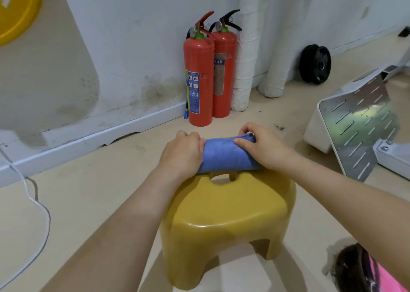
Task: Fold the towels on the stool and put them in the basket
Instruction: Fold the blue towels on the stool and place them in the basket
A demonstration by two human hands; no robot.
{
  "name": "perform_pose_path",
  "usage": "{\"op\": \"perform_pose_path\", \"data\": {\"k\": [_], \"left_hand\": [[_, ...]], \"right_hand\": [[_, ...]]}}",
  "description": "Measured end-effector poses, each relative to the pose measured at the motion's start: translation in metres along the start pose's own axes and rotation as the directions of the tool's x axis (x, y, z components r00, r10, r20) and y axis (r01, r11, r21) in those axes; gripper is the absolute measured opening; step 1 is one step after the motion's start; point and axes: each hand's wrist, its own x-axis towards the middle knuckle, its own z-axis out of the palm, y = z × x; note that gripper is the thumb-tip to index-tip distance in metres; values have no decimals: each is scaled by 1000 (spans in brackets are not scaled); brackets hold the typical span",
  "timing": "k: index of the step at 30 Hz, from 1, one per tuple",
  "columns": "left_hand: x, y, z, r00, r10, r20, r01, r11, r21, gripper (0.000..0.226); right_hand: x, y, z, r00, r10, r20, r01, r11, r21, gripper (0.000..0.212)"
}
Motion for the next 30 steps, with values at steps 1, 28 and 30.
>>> {"op": "perform_pose_path", "data": {"k": [1,28,30], "left_hand": [[3,-1,1,1000,4,-10,-4,1000,-13,35],[-24,26,-18,963,264,58,-223,896,-385,33],[-33,44,-32,961,215,173,-74,805,-588,43]], "right_hand": [[3,-1,1,1000,10,-5,-10,1000,-9,16],[-75,-50,-20,896,94,434,-23,986,-166,52],[-88,-46,-40,924,46,379,-21,997,-69,51]]}}
